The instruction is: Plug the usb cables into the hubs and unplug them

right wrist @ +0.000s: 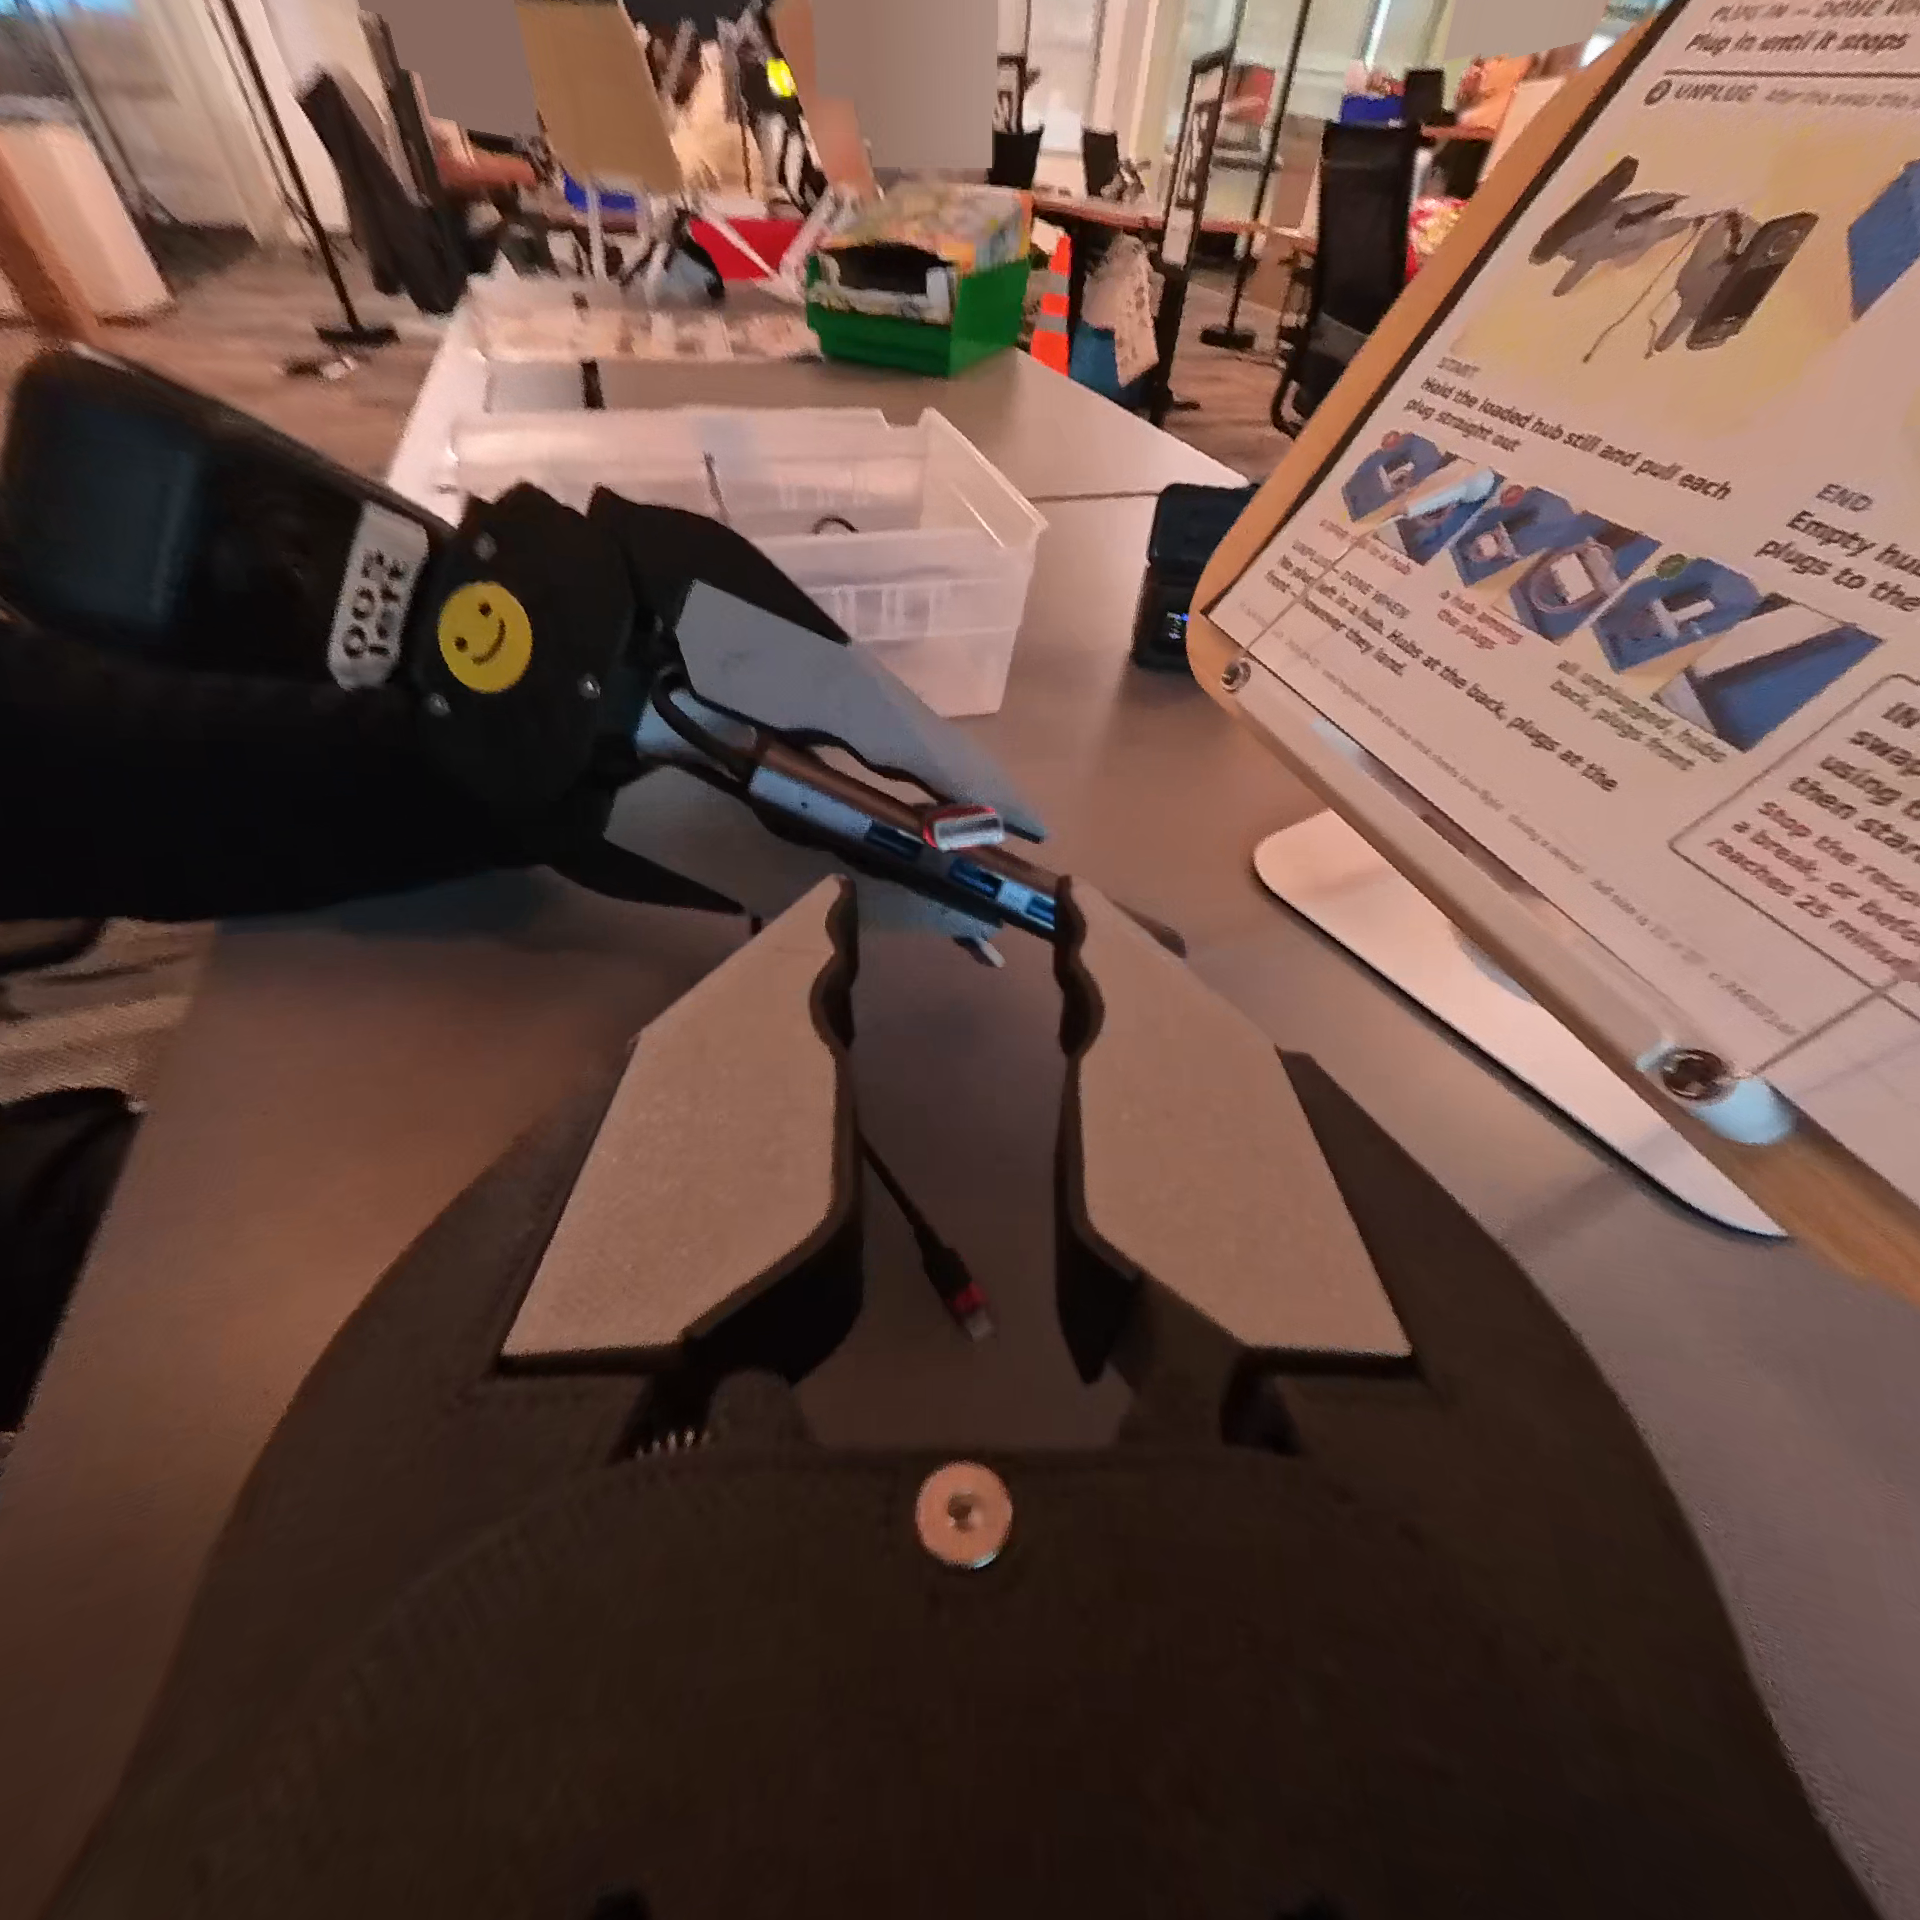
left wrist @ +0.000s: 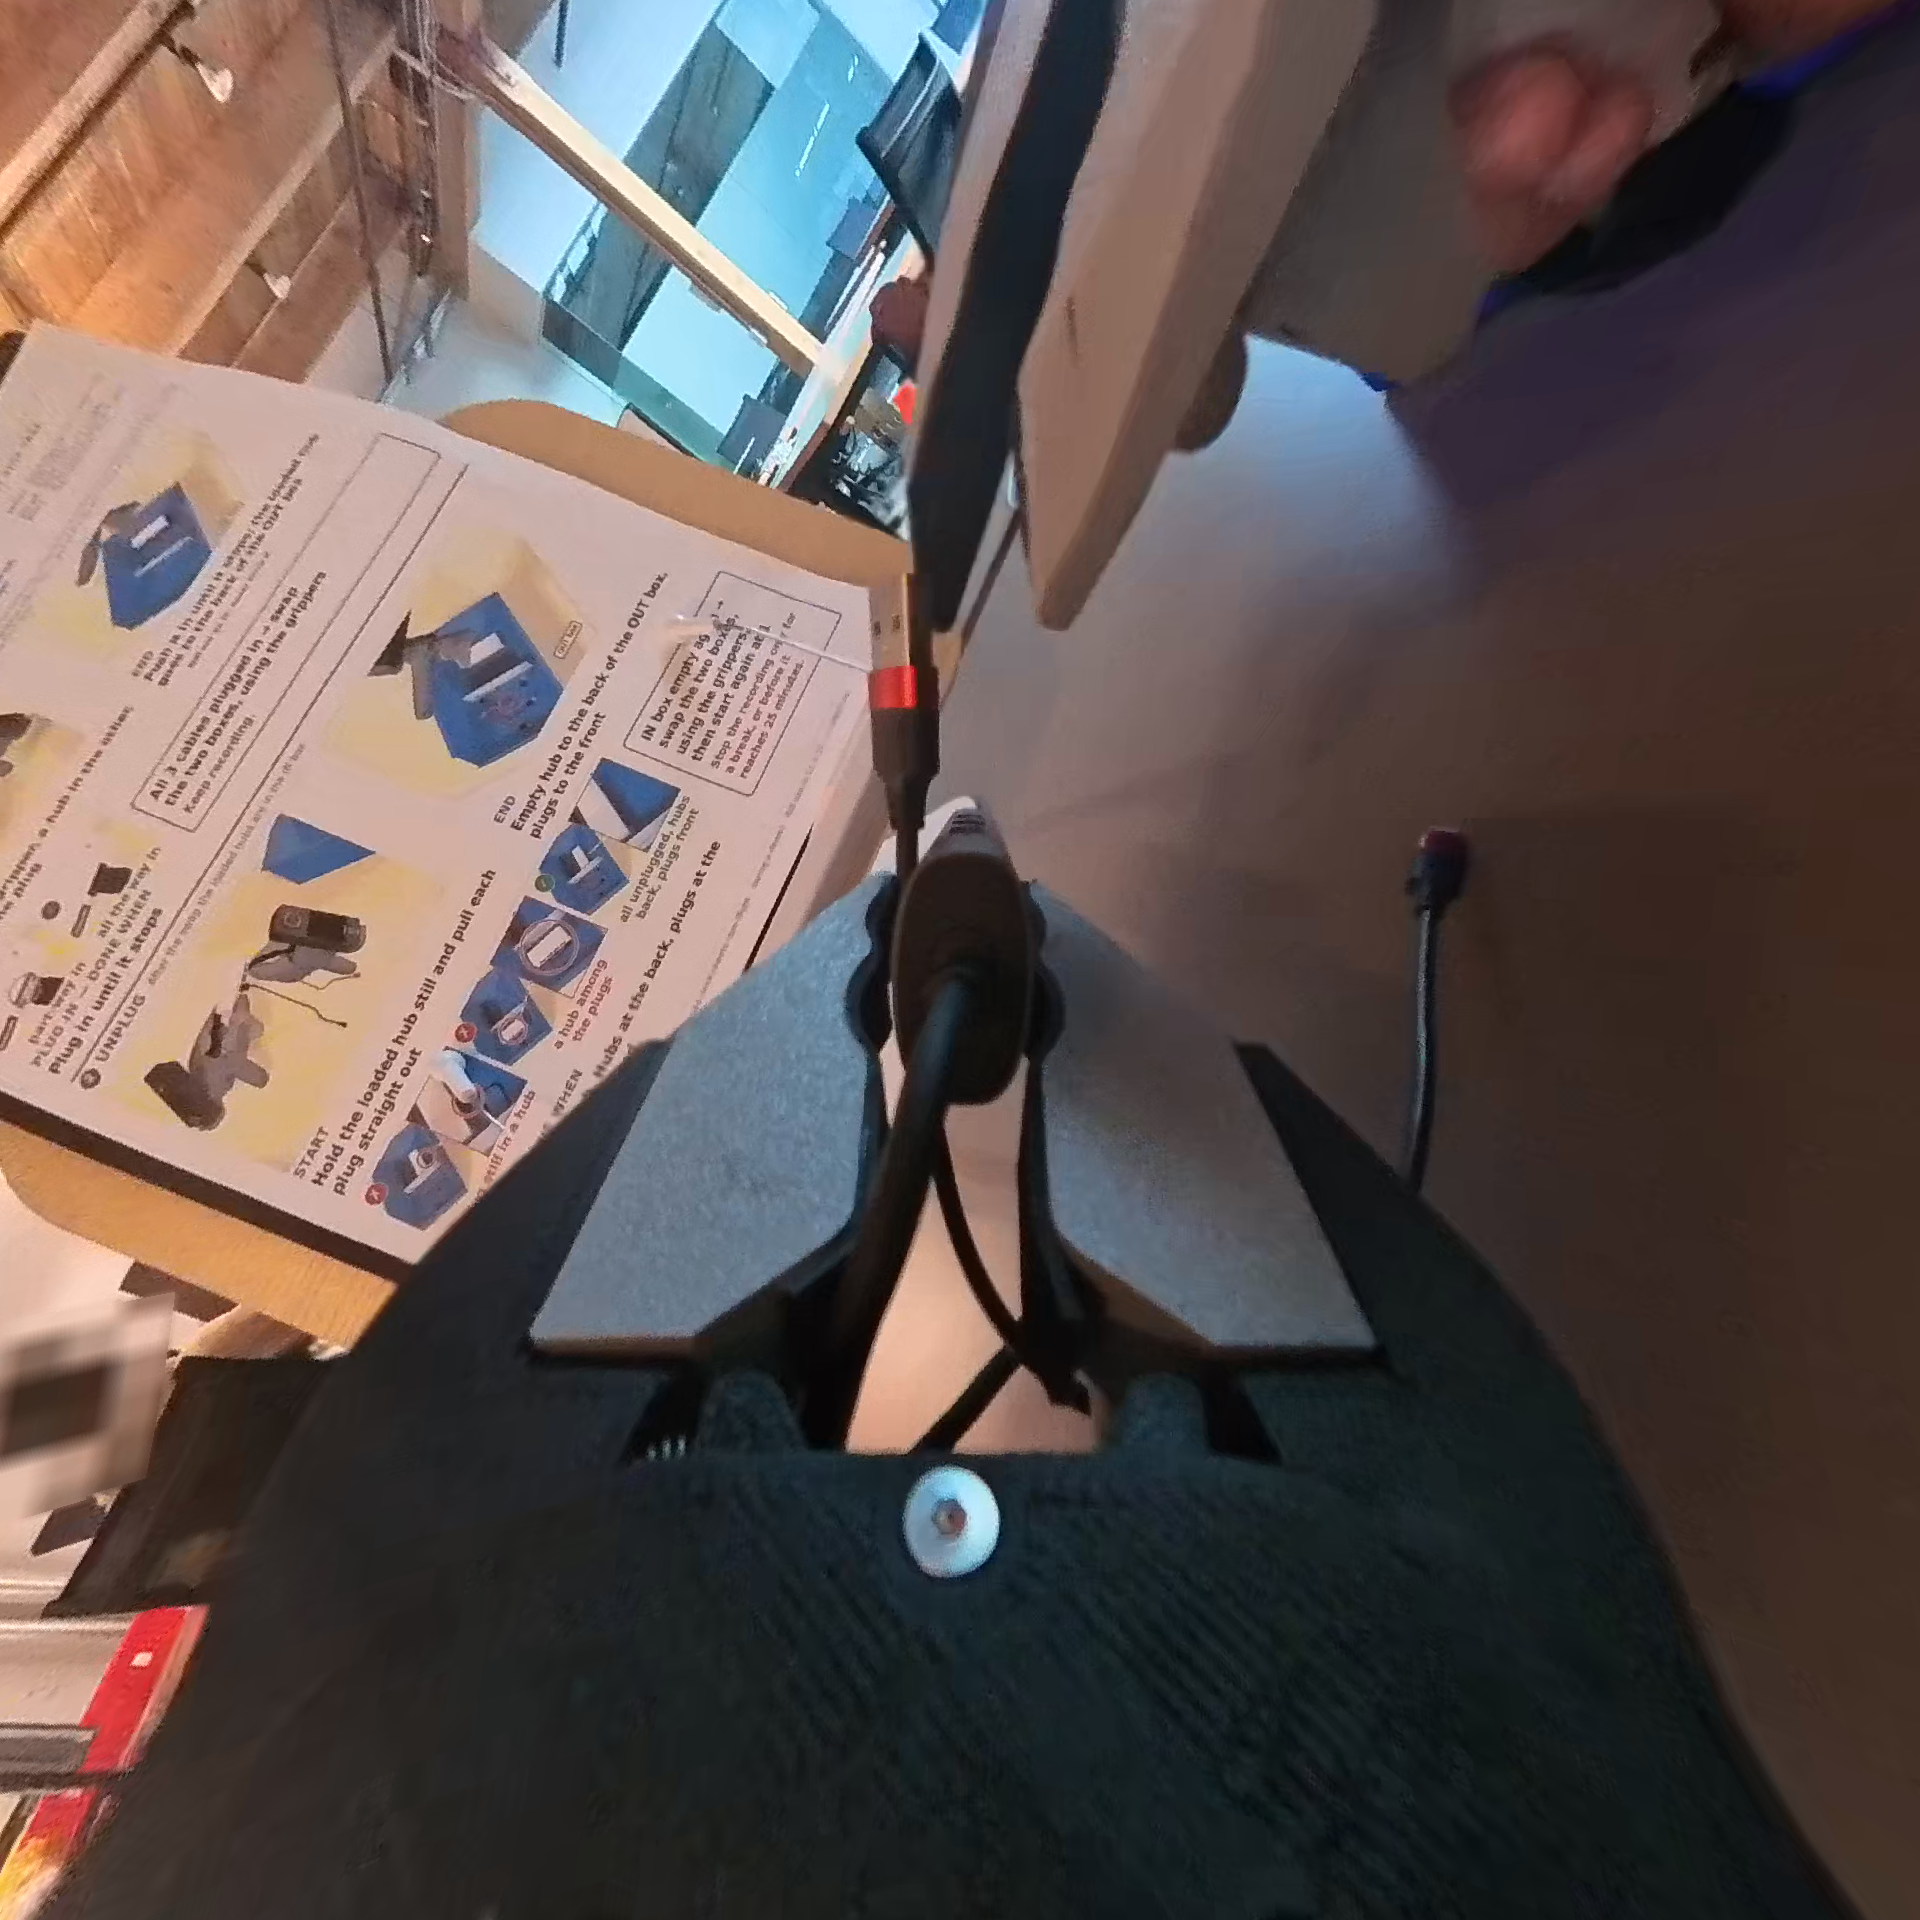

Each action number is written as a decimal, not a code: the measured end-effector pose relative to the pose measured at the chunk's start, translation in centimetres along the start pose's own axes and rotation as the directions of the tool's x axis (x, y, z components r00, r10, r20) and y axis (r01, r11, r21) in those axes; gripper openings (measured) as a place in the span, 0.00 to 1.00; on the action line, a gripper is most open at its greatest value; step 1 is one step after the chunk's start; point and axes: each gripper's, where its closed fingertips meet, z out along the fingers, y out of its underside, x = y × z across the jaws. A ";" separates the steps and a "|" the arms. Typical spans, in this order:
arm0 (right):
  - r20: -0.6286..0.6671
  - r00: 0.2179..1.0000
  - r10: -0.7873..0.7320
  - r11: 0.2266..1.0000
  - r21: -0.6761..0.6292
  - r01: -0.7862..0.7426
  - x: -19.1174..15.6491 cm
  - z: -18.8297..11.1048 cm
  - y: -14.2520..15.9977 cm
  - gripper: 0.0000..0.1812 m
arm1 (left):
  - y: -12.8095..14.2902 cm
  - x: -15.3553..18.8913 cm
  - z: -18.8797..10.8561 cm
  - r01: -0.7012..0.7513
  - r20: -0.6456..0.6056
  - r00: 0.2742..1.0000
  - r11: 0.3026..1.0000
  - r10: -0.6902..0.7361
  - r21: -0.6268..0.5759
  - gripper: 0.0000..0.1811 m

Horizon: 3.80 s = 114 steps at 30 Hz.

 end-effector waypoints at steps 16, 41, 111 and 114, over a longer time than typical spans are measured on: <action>-0.104 0.985 0.141 0.987 0.087 -0.132 1.9 1.7 0.1 0.06 | -0.8 0.7 0.2 0.014 -0.013 1.000 1.000 -0.013 0.022 0.10; -0.061 0.998 0.018 0.822 -0.568 -0.050 -0.1 1.4 9.6 0.07 | 0.7 0.4 -0.1 -0.224 0.018 0.974 0.972 0.226 -0.069 0.08; -0.730 0.675 0.105 0.665 -0.454 -0.594 4.2 -9.6 16.2 0.00 | 1.8 -2.3 -0.9 -0.187 0.081 0.977 0.973 0.199 -0.139 0.08; -0.751 0.659 0.025 0.676 -0.473 -0.564 5.9 -10.7 15.2 0.00 | 1.8 -2.4 -1.0 -0.183 0.082 0.977 0.973 0.195 -0.139 0.08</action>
